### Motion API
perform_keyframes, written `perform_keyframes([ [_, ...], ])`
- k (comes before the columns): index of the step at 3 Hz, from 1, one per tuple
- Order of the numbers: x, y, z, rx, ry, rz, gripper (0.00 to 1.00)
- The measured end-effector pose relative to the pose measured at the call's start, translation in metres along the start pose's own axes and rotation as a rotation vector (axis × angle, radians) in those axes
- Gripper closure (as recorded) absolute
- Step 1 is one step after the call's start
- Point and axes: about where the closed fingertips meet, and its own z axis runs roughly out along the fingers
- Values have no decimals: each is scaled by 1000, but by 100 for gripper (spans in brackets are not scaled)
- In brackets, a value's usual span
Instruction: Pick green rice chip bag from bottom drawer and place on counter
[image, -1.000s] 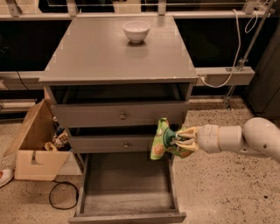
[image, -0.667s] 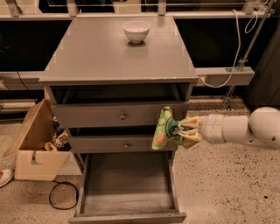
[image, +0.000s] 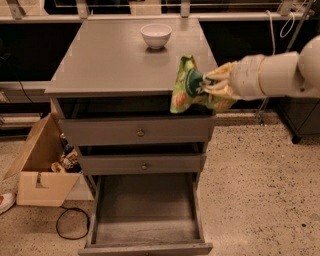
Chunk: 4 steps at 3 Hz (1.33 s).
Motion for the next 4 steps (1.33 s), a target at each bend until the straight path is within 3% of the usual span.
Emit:
perform_keyframes([
  [1, -34, -52, 5, 23, 14, -54, 100],
  [2, -37, -92, 33, 31, 41, -45, 100],
  [3, -25, -121, 64, 38, 62, 11, 100],
  [4, -4, -145, 100, 39, 71, 104, 97],
])
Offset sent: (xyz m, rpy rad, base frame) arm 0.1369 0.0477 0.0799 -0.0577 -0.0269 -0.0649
